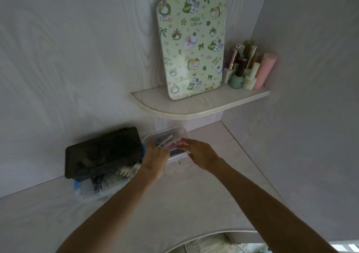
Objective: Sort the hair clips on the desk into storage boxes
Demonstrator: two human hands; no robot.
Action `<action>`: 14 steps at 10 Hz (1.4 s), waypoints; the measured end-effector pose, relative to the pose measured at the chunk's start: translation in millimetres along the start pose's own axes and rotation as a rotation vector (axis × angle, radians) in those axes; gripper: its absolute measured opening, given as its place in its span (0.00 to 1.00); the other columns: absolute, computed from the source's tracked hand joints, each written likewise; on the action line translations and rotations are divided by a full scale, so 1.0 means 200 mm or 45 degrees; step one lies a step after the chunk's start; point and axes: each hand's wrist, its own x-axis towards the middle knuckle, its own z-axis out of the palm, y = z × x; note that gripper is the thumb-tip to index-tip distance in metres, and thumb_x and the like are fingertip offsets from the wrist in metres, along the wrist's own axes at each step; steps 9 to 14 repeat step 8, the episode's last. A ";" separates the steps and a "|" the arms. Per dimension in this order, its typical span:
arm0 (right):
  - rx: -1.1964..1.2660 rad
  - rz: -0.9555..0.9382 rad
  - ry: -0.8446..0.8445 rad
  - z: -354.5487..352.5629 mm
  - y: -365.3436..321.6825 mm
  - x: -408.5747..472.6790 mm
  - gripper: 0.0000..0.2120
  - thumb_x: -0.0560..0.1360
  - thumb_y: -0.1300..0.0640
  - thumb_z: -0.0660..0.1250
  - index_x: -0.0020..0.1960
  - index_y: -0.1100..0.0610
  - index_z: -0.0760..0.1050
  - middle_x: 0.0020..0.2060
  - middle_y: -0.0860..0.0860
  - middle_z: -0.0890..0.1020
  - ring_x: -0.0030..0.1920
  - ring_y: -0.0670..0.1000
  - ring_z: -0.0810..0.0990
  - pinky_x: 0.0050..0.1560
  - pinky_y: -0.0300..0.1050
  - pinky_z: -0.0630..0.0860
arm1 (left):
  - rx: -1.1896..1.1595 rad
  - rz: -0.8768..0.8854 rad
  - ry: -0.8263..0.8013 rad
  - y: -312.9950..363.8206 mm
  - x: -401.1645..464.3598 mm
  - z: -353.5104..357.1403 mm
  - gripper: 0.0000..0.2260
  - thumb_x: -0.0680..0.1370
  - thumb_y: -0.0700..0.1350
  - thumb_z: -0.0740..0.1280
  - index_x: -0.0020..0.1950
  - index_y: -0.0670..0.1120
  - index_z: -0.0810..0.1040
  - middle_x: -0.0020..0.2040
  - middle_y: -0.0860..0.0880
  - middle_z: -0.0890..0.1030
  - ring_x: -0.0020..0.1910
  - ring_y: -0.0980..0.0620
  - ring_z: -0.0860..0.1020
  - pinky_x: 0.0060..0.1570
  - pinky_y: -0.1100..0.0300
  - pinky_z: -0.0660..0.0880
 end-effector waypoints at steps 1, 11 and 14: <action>-0.055 -0.012 -0.034 -0.02 0.00 0.03 0.20 0.76 0.61 0.64 0.67 0.49 0.71 0.68 0.48 0.73 0.63 0.52 0.77 0.65 0.44 0.71 | 0.107 0.088 -0.024 -0.02 0.00 -0.03 0.12 0.78 0.41 0.62 0.61 0.44 0.76 0.59 0.43 0.80 0.58 0.44 0.77 0.62 0.52 0.69; 0.138 0.160 -0.138 -0.16 -0.05 -0.04 0.28 0.74 0.70 0.61 0.69 0.50 0.67 0.74 0.48 0.63 0.72 0.52 0.65 0.68 0.43 0.68 | -0.108 -0.130 0.003 -0.03 -0.14 -0.09 0.14 0.78 0.40 0.63 0.63 0.42 0.74 0.62 0.44 0.77 0.62 0.45 0.74 0.59 0.53 0.72; 0.138 0.160 -0.138 -0.16 -0.05 -0.04 0.28 0.74 0.70 0.61 0.69 0.50 0.67 0.74 0.48 0.63 0.72 0.52 0.65 0.68 0.43 0.68 | -0.108 -0.130 0.003 -0.03 -0.14 -0.09 0.14 0.78 0.40 0.63 0.63 0.42 0.74 0.62 0.44 0.77 0.62 0.45 0.74 0.59 0.53 0.72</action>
